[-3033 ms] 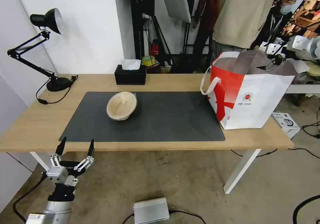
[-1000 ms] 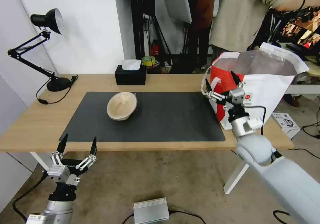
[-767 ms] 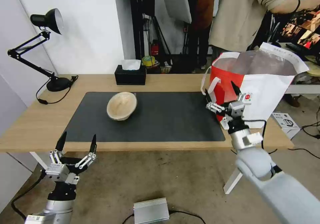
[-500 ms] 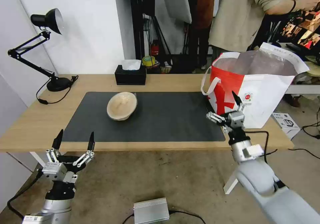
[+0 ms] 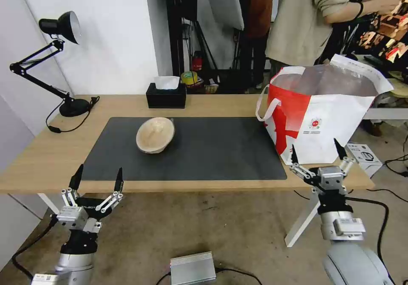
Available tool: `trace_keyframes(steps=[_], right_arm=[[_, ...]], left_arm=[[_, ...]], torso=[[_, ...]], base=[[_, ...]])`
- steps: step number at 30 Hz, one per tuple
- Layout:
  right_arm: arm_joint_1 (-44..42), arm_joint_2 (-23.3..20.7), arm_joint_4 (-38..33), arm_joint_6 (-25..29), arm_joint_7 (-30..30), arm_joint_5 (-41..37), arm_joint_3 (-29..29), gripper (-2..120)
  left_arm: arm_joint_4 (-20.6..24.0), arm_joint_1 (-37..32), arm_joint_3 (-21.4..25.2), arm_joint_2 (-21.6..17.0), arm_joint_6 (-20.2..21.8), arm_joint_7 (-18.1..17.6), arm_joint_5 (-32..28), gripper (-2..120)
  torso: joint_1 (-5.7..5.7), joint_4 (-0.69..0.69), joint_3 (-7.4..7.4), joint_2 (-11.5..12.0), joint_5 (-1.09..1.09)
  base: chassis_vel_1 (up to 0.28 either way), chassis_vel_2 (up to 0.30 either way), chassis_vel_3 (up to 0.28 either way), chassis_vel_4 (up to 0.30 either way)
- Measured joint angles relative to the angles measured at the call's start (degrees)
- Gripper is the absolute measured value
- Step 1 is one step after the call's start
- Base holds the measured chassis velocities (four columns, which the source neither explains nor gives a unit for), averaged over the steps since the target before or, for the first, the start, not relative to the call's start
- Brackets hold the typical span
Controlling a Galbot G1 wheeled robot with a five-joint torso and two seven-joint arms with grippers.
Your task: Pick up the trash from the table and place it into the takeout bag.
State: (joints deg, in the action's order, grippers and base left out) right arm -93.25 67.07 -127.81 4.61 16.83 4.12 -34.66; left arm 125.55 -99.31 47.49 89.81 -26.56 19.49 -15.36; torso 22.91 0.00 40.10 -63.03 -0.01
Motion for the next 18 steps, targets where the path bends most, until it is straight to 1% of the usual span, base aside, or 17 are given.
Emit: trace_keyframes(steps=[2, 8, 12, 18], right_arm=[[-1.1, 1.6, -0.3, 0.1, -0.8, 0.7, -0.3, 100], [-3.3, 3.7, -0.9, 1.6, -2.5, 3.7, -0.2, 100], [-5.9, 5.8, -1.9, 2.3, -5.7, 5.7, -0.1, 100], [-7.2, 6.1, -2.2, 2.3, -8.9, 5.1, 0.2, 100]], left_arm=[[0.4, 0.0, 0.0, -0.1, 0.5, 0.0, 0.1, 100], [0.8, -0.1, -0.1, -0.1, 0.9, 0.1, 0.3, 100], [1.2, -0.2, -0.1, -0.1, 1.0, 0.2, 0.7, 100], [1.5, -0.1, -0.3, -0.1, 1.1, 0.2, 1.0, 100]], torso=[[0.00, 0.00, 0.00, 0.0, 0.01], [0.00, 0.01, 0.00, 0.0, 0.00], [0.00, 0.00, 0.00, 0.0, 0.00], [0.00, 0.00, 0.00, 0.0, 0.00]], base=[[0.000, 0.000, 0.000, 0.000], [0.000, 0.000, 0.000, 0.000], [0.000, 0.000, 0.000, 0.000], [0.000, 0.000, 0.000, 0.000]])
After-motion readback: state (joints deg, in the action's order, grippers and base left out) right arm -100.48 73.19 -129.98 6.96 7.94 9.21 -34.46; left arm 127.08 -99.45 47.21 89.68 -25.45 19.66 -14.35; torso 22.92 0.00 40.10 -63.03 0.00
